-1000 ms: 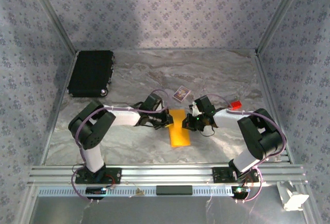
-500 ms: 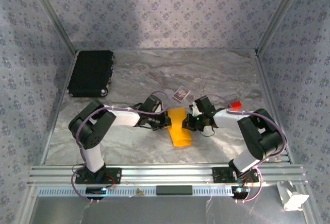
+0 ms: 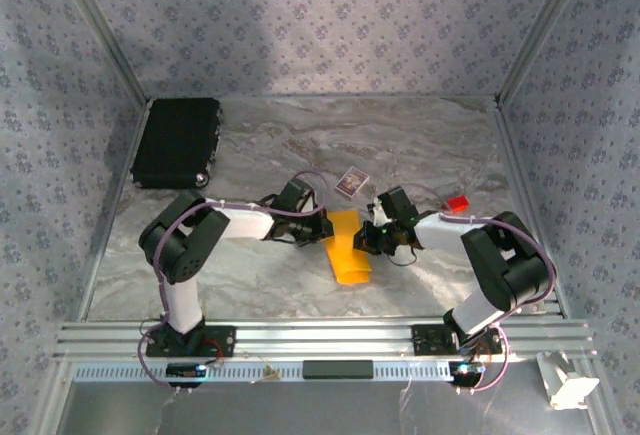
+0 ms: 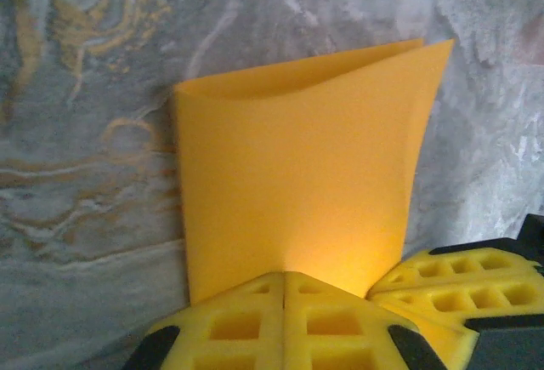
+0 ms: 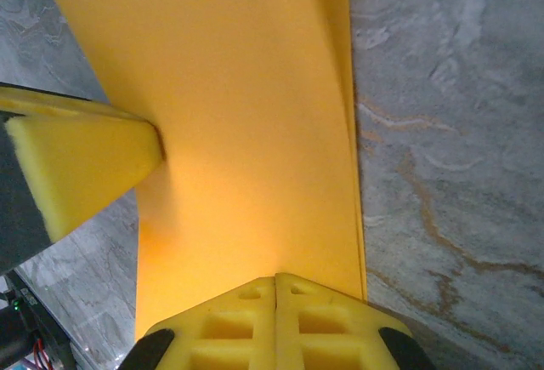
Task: Fold a paper plane with a square sheet of paper (pick it up from the middle)
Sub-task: First fold the square sheet of paper in half at the center of the table.
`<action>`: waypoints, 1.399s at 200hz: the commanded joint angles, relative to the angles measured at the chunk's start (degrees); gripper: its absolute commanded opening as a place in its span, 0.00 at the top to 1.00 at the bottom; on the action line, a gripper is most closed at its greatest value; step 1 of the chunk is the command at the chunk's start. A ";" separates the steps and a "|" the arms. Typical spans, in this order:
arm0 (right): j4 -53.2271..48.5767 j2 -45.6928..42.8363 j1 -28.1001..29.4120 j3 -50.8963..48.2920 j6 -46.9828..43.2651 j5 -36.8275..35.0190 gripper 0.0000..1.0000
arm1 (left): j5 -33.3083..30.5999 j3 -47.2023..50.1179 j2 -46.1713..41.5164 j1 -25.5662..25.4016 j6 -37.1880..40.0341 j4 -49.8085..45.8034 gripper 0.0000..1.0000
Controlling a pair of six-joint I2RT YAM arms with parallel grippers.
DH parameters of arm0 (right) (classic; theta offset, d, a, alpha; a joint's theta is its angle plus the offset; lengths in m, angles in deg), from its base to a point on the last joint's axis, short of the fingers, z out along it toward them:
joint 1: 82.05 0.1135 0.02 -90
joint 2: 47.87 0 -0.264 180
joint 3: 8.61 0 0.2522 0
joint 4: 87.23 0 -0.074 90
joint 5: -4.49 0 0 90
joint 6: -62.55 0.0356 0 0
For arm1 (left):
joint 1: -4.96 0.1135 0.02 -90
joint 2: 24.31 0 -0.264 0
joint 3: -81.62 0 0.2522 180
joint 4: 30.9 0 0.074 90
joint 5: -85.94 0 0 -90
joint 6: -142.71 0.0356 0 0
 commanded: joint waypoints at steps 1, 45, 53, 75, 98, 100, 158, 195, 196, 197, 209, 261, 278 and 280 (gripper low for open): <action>-6.78 1.67 -0.15 -3.04 0.39 -5.95 1.00 | -1.37 1.16 1.34 0.02 0.09 -0.20 1.00; -6.85 1.58 -0.18 -3.13 0.28 -6.01 1.00 | -0.57 -3.05 0.16 0.23 2.14 -3.95 1.00; -6.81 1.67 -0.21 -3.14 0.30 -6.01 1.00 | -0.06 -3.74 0.11 0.44 2.45 -4.12 1.00; -6.94 1.58 -0.31 -3.11 0.22 -6.01 1.00 | 0.70 -4.85 0.71 1.08 3.39 -4.20 1.00; -6.83 1.50 -0.42 -3.10 0.22 -6.01 1.00 | 0.67 -4.69 2.23 1.89 3.87 -4.09 1.00; -6.85 1.54 -0.44 -3.12 0.26 -6.01 1.00 | 0.73 -4.60 2.35 2.03 3.87 -4.00 1.00; -6.96 1.50 -0.43 -3.24 0.14 -5.93 1.00 | 0.71 -3.06 5.25 3.43 3.37 -2.49 1.00; -7.21 1.16 -0.42 -3.32 -0.05 -6.05 1.00 | 2.12 -4.88 2.18 3.46 3.58 -3.61 1.00; -7.27 1.15 -0.48 -3.37 -0.05 -6.07 1.00 | 2.15 -4.99 2.07 3.42 3.64 -3.69 1.00; -7.29 1.15 -0.47 -3.34 -0.05 -6.08 1.00 | 2.17 -5.08 1.97 3.41 3.71 -3.77 1.00; -7.26 1.16 -0.54 -3.33 0.00 -6.10 1.00 | 2.85 -5.97 1.13 3.38 4.66 -4.56 1.00; -6.86 1.39 -0.38 -3.64 0.07 -6.05 1.00 | 4.09 -5.96 3.87 3.83 5.55 -3.03 1.00; -6.82 1.32 -0.45 -3.69 0.04 -6.01 1.00 | 4.70 -6.13 4.78 3.86 5.46 -1.69 1.00; -6.86 1.32 -0.41 -3.70 0.04 -6.05 1.00 | 4.77 -6.14 4.88 3.84 5.39 -1.55 1.00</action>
